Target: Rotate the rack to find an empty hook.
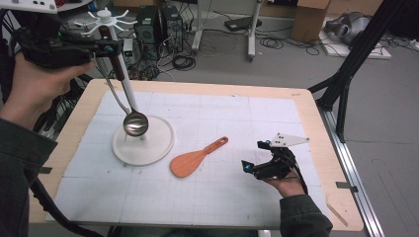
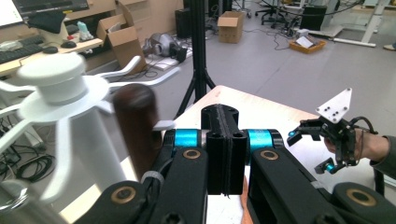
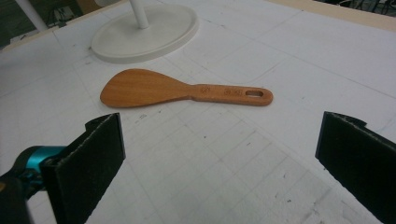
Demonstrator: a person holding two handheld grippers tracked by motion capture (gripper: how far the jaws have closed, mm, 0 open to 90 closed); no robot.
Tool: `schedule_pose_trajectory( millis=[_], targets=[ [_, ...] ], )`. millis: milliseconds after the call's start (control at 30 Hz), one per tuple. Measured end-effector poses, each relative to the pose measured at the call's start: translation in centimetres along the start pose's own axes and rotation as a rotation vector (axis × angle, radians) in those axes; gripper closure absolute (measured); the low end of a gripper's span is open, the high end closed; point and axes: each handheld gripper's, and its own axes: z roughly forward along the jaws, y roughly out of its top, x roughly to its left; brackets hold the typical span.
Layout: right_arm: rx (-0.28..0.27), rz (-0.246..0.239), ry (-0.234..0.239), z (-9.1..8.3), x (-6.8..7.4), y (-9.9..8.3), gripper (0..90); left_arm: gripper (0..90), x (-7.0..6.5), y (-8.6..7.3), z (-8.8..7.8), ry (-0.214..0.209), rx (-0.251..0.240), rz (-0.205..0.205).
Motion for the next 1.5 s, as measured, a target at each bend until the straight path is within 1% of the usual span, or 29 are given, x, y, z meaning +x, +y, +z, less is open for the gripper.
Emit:
schedule_pose_trajectory(
  millis=[33, 100, 233, 533, 700, 900, 1067, 1100, 1200, 1367, 1500],
  targets=[
    [0.001, 0.001, 0.003, 0.0, 0.0, 0.0, 0.4, 89.5, 0.1, -0.1, -0.1, -0.005, -0.008, -0.007],
    [0.002, 0.004, 0.003, 0.0, 0.0, 0.0, 0.4, 89.5, 0.1, -0.2, -0.2, 0.010, -0.009, -0.008],
    [0.000, -0.003, 0.003, 0.1, 0.0, 0.0, 0.4, 89.5, 0.3, -0.3, -0.5, 0.020, -0.020, -0.021],
    [-0.001, 0.000, 0.001, 0.1, 0.0, 0.0, 0.4, 89.5, 0.4, -0.4, -1.1, 0.040, -0.027, -0.020],
    [-0.001, 0.006, 0.000, 0.0, 0.1, 0.0, 0.4, 89.5, 0.6, -0.6, -1.4, 0.060, -0.024, -0.018],
    [0.001, 0.004, 0.000, 0.1, 0.0, 0.0, 0.4, 89.5, 0.9, -0.7, -1.9, 0.072, -0.033, -0.027],
    [0.006, 0.009, 0.002, 0.1, 0.1, -0.1, 0.4, 89.5, 1.3, -0.8, -2.5, 0.089, -0.033, -0.030],
    [0.003, 0.003, 0.004, 0.1, 0.1, -0.1, 0.4, 89.5, 1.4, -0.9, -2.6, 0.093, -0.034, -0.033],
    [0.005, 0.008, 0.004, 0.2, 0.1, -0.1, 0.4, 89.5, 1.7, -1.0, -3.0, 0.106, -0.036, -0.039],
    [0.003, 0.005, 0.007, 0.2, 0.0, -0.1, 0.4, 89.5, 2.3, -1.2, -3.4, 0.128, -0.035, -0.048],
    [0.003, 0.005, 0.007, 0.2, 0.0, -0.1, 0.4, 89.5, 2.6, -1.2, -3.5, 0.137, -0.039, -0.056]
  ],
)
